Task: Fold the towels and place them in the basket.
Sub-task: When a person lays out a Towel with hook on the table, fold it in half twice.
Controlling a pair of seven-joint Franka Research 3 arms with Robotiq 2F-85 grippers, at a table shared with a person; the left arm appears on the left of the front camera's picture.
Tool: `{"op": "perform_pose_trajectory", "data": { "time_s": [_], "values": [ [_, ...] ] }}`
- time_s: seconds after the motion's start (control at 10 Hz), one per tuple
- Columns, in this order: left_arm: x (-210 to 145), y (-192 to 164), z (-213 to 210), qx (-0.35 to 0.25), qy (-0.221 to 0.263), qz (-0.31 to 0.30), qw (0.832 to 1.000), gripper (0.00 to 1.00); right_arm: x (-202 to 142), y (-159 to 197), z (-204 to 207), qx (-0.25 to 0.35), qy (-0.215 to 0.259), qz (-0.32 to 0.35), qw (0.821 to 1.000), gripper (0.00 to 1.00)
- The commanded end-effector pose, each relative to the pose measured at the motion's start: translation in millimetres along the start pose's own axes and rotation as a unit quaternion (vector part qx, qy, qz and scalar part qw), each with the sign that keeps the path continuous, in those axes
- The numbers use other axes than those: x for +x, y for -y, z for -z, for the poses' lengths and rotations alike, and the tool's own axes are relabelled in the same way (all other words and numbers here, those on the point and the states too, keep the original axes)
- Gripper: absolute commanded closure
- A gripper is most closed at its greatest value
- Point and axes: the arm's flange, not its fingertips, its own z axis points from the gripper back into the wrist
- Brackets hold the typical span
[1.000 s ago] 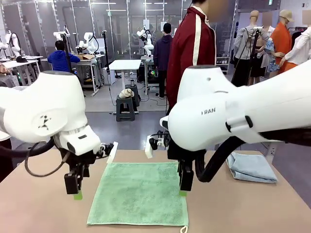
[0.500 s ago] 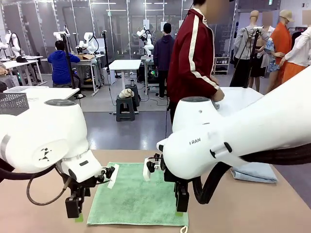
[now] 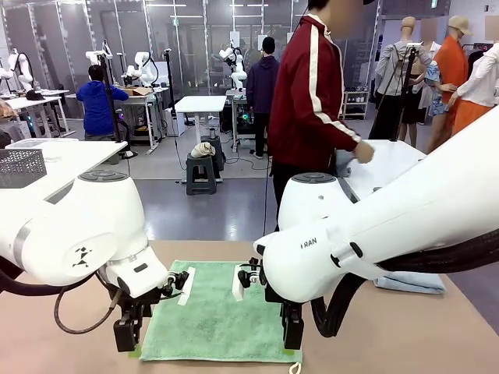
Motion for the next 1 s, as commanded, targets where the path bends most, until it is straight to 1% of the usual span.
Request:
{"op": "perform_pose_trajectory", "data": {
  "time_s": [0.0,0.3,0.4,0.6,0.9],
  "values": [
    [-0.3,1.9,1.9,-0.002,-0.002,-0.002,1.000,0.00,1.6,-1.8,0.1,0.000,-0.001,-0.003,1.000,0.00],
    [-0.5,0.4,0.8,-0.001,-0.001,-0.001,1.000,0.00,0.6,-0.5,0.1,0.000,0.000,-0.001,1.000,0.00],
    [-0.4,0.4,0.9,0.007,-0.001,0.010,1.000,0.00,2.5,-0.9,-1.1,0.000,-0.023,0.009,1.000,0.00],
    [-4.1,-1.1,7.4,0.017,0.014,0.015,1.000,0.00,-2.2,-2.8,6.3,-0.004,-0.028,0.015,0.999,0.00],
    [-7.8,-8.3,22.6,0.017,0.022,0.028,0.999,0.00,-5.1,-2.4,16.9,0.000,-0.030,0.016,0.999,0.00]
  ]
}}
